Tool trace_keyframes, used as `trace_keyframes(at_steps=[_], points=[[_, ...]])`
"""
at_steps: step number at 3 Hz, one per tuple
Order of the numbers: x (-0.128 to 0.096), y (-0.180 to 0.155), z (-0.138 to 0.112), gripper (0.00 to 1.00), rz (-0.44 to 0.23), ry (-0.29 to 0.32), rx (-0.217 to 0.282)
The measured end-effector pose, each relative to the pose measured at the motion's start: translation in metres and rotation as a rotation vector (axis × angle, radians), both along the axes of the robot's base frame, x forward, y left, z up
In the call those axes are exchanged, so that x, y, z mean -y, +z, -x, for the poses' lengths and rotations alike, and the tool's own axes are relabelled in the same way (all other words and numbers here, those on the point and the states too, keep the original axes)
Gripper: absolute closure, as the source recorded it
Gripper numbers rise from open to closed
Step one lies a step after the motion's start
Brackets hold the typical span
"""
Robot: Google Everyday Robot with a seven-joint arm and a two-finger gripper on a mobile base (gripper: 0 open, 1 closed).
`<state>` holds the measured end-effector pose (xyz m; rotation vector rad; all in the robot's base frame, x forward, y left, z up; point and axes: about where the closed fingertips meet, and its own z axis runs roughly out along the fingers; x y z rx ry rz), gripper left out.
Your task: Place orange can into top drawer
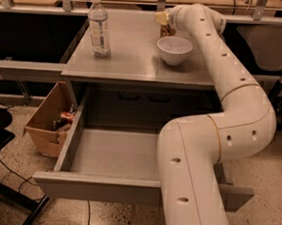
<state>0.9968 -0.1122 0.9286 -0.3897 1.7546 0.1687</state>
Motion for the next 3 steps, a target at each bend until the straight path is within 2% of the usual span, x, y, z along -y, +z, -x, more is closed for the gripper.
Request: trace_keyframes(at_steps=[1, 2, 3], points=[[0.0, 0.0, 0.0, 0.73, 0.0, 0.0, 0.0], [0.0, 0.0, 0.0, 0.96, 0.0, 0.0, 0.0], [-0.014, 0.0, 0.002, 1.0, 0.004, 0.033, -0.002]])
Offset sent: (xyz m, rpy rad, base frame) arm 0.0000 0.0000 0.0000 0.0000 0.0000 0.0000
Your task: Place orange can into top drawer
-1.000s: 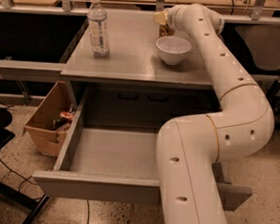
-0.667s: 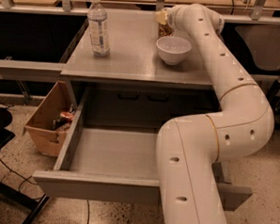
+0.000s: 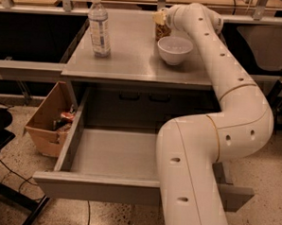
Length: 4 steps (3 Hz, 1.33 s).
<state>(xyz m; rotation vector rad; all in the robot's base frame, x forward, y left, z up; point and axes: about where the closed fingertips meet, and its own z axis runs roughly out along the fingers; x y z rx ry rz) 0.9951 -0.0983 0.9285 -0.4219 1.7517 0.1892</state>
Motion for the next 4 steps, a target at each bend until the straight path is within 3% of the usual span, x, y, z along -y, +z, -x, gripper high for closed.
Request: trace_keyframes(at_steps=[1, 2, 3, 4], points=[[-0.004, 0.03, 0.025, 1.0, 0.021, 0.075, -0.006], [0.02, 0.063, 0.064, 1.0, 0.101, 0.114, -0.038], [0.059, 0.102, 0.116, 1.0, 0.152, 0.102, -0.06], [0.111, 0.154, 0.171, 1.0, 0.156, 0.03, -0.005]])
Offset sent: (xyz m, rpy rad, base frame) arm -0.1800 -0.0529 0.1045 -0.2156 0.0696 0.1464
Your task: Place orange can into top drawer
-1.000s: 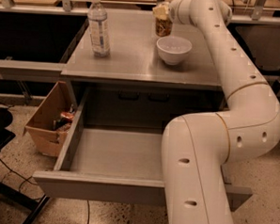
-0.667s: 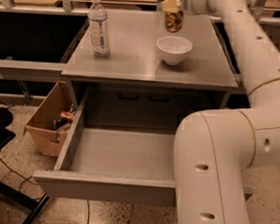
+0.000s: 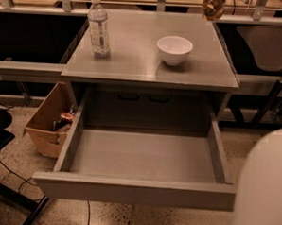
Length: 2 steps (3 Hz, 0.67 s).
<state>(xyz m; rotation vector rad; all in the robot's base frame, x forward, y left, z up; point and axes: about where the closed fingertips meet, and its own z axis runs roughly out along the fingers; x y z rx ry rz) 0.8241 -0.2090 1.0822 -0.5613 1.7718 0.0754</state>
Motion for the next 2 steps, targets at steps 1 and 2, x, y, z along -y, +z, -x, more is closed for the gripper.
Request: trace_keyframes(at_steps=[1, 2], points=[[0.049, 0.054, 0.074, 1.0, -0.021, -0.059, 0.107], [0.063, 0.042, 0.132, 1.0, -0.03, -0.045, 0.138]])
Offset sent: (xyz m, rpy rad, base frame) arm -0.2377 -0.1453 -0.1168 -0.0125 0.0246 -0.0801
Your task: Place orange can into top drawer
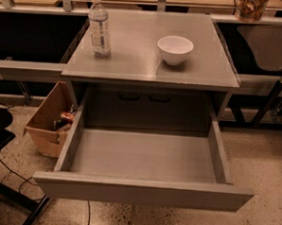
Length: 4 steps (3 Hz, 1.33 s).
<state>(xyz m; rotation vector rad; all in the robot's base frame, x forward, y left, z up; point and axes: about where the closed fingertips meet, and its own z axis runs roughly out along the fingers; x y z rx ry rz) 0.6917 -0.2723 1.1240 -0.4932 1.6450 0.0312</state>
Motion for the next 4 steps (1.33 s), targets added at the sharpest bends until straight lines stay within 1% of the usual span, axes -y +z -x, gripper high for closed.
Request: trace_keyframes(at_steps=[1, 2, 3, 4], points=[[0.001, -0.095, 0.037, 1.0, -0.015, 0.061, -0.115], [0.041, -0.188, 0.075, 1.0, -0.044, 0.054, -0.256], [0.071, -0.242, 0.105, 1.0, -0.073, 0.049, -0.296], [0.071, -0.242, 0.105, 1.0, -0.073, 0.049, -0.296]])
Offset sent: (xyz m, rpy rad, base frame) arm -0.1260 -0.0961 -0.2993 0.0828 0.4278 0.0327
